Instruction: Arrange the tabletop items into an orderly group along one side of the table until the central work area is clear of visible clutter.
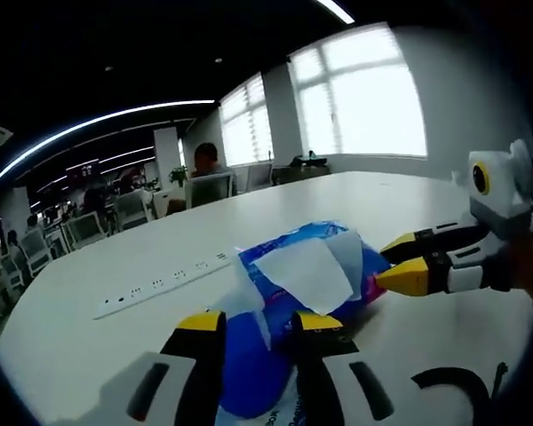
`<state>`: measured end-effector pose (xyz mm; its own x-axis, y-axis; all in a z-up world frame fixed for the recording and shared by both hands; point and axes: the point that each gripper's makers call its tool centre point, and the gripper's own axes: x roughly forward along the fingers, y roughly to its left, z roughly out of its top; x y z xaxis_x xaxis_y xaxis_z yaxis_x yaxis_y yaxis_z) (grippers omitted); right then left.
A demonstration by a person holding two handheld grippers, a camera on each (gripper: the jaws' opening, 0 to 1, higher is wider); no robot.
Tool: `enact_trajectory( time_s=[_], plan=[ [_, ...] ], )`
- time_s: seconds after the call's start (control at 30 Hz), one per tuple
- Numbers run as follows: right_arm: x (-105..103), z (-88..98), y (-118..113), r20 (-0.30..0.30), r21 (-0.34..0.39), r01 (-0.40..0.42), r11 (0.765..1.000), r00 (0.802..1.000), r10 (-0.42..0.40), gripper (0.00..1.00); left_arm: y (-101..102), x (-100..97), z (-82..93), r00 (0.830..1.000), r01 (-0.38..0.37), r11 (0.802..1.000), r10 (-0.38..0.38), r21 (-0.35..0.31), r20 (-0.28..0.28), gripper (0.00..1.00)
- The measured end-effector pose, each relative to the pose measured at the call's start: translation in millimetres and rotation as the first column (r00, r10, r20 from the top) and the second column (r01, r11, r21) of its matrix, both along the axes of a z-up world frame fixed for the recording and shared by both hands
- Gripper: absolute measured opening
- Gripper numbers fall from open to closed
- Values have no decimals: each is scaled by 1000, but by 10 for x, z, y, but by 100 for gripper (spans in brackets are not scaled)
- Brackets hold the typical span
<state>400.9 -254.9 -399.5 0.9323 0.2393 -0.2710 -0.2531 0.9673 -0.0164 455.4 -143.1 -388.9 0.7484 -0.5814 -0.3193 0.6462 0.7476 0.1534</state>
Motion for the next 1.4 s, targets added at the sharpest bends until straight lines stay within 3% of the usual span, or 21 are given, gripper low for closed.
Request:
enact_trajectory(
  time_s=[0.13,0.27,0.4,0.57,0.77,1.07,1.4],
  plan=[
    [1,-24,-2,-4,10,0,1000,1000,0,21,-64,13,-35,999,42,998,-42,41,8,26],
    [19,-50,-40,-3,-12,14,1000,1000,-14,19,-111,7,-53,998,64,998,-64,23,-12,17],
    [35,-79,-57,-1,-7,15,1000,1000,-15,17,-119,22,-144,997,66,997,-65,33,-32,14],
    [57,-103,-72,0,-9,21,1000,1000,-21,14,-145,38,-171,996,71,997,-71,0,-50,11],
    [69,-94,-49,9,10,18,1000,1000,-18,0,-135,60,-170,996,51,998,-53,-30,-66,5],
    [64,-74,-20,17,18,13,1000,1000,-14,0,-116,54,-166,998,33,999,-35,-26,-57,0],
    [53,-22,-22,43,-43,13,999,999,-11,0,-122,28,-116,999,27,1000,-27,-14,-39,0]
  ],
)
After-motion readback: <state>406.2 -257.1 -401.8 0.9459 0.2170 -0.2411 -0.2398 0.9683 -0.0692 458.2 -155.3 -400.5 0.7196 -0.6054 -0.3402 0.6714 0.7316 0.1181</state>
